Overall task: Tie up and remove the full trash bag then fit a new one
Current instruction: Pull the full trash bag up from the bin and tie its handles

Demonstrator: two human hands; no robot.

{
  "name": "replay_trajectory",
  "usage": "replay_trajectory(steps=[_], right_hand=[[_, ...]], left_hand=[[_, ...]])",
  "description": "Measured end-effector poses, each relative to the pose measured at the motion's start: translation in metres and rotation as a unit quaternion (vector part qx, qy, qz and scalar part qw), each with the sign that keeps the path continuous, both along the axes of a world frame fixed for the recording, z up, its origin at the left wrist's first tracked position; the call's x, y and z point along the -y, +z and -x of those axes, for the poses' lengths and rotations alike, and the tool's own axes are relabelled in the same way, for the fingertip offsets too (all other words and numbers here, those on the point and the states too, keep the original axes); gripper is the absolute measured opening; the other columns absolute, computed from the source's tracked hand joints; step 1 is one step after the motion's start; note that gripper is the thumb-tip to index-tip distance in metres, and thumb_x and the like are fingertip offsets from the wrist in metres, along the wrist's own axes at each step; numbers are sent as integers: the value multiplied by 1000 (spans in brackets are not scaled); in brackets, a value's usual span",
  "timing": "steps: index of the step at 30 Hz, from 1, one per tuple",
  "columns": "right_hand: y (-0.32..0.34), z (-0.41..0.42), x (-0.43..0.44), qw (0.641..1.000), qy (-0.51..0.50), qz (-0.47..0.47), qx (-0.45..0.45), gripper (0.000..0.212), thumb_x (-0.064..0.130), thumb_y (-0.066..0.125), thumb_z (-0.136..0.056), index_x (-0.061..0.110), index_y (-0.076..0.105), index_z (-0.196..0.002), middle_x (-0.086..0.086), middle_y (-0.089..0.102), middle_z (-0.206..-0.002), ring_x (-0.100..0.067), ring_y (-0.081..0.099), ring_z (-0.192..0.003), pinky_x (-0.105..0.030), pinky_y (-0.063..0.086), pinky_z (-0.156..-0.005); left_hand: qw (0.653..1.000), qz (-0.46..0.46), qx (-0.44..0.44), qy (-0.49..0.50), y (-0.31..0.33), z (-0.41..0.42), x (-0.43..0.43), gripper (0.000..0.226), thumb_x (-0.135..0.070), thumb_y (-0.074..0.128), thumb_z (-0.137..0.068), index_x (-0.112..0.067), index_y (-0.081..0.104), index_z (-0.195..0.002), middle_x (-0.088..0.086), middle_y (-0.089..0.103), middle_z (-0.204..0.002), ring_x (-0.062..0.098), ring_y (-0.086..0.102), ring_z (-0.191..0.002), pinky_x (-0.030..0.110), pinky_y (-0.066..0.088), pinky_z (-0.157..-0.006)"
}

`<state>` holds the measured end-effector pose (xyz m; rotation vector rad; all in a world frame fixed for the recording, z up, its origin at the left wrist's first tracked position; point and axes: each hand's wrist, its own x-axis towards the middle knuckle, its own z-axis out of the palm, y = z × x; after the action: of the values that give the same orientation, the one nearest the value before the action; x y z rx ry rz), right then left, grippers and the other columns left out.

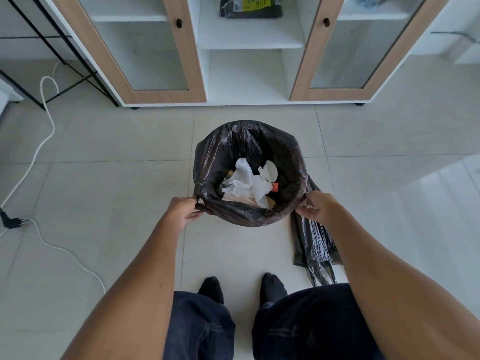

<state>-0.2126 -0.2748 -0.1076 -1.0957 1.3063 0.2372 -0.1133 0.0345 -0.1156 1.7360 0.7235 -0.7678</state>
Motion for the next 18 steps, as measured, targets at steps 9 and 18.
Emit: replay_trajectory(steps=[9,18], right_hand=[[-2,1,2,999,-28,19,12,33,-2,32,-96,11,41,-66,-2,35,-40,-11,28,-25,-22,45,-40],[2,0,-10,999,0,43,26,20,14,52,-100,7,51,-81,-4,39,-54,-14,35,-39,-25,55,-43]], left_hand=[[998,-3,31,59,2,2,2,7,-8,58,-98,-1,58,-97,18,64,-99,21,63,-64,34,54,-74],[999,17,6,47,7,9,0,34,-8,64,-93,8,55,-122,20,63,-106,22,63,-67,34,55,-76]])
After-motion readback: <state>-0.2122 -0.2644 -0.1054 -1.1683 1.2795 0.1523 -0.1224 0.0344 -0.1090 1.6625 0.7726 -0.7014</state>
